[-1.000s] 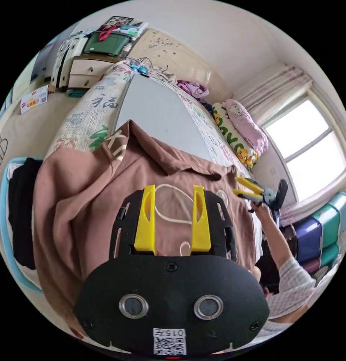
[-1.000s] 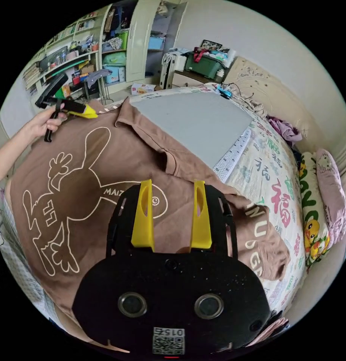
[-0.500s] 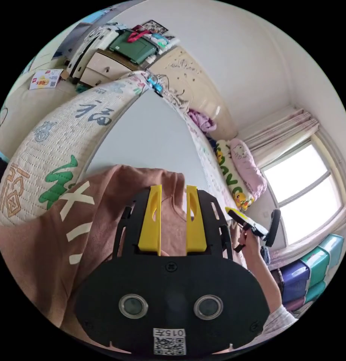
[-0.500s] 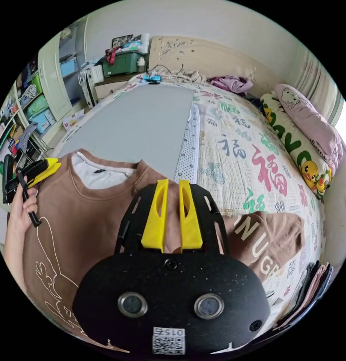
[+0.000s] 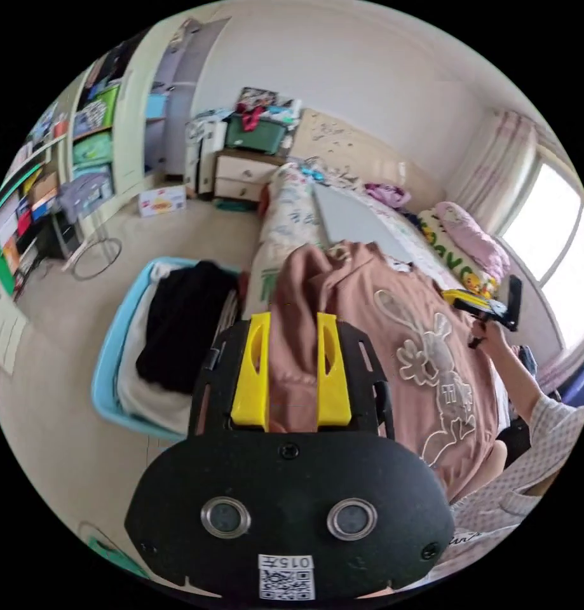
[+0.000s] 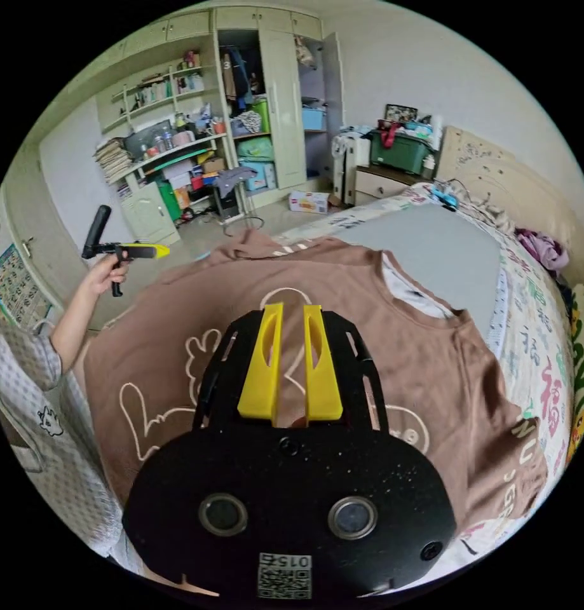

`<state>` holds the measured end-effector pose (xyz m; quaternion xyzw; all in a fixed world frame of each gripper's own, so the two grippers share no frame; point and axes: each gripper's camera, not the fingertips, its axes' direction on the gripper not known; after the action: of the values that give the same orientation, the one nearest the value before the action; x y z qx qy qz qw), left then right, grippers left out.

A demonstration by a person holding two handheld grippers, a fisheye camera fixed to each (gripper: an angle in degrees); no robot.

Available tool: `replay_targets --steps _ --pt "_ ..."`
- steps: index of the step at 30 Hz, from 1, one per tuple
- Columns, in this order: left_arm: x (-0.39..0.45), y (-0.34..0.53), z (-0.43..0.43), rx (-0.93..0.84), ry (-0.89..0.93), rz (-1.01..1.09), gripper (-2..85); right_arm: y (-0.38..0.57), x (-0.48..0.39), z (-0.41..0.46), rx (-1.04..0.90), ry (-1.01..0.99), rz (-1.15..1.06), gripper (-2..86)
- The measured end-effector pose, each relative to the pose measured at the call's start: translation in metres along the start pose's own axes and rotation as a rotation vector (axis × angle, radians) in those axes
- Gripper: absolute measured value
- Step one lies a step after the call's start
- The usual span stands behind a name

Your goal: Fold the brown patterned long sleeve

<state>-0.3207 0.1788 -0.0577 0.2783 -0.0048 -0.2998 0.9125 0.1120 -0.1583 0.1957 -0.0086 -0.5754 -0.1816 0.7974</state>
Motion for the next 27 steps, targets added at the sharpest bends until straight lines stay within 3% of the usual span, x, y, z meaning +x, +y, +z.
replay_targets --steps 3,5,6,8,10,16,21,24,27 --pt "-0.036 0.015 0.005 -0.027 0.331 -0.085 16.2 -0.010 -0.037 0.023 0.009 -0.065 -0.040 4.9" --pt "-0.033 0.010 0.001 -0.078 0.223 -0.030 15.7 -0.014 -0.060 0.046 0.010 -0.121 -0.019 5.2" --pt "-0.027 0.009 0.007 -0.163 0.070 0.022 14.8 -0.014 -0.071 0.056 -0.005 -0.172 -0.041 5.3" --pt "-0.024 0.009 0.015 -0.238 0.099 0.121 10.6 -0.011 -0.089 0.069 -0.030 -0.192 -0.075 5.4" --pt "-0.040 0.004 -0.001 -0.165 0.229 0.095 4.4 -0.008 -0.111 0.082 -0.076 -0.196 -0.141 5.4" --pt "-0.107 0.019 -0.058 0.184 0.718 -0.112 2.9 0.009 -0.177 0.132 -0.222 -0.080 -0.262 4.5" --pt "-0.132 0.023 -0.083 0.262 0.821 -0.114 6.6 0.021 -0.173 0.129 -0.082 -0.023 -0.149 2.9" --pt "-0.145 0.028 -0.099 0.238 0.770 -0.120 16.5 0.029 -0.173 0.117 0.013 0.003 -0.100 0.6" --pt "-0.141 0.021 -0.103 0.193 0.759 -0.071 16.9 0.031 -0.182 0.123 0.014 -0.013 -0.112 0.4"
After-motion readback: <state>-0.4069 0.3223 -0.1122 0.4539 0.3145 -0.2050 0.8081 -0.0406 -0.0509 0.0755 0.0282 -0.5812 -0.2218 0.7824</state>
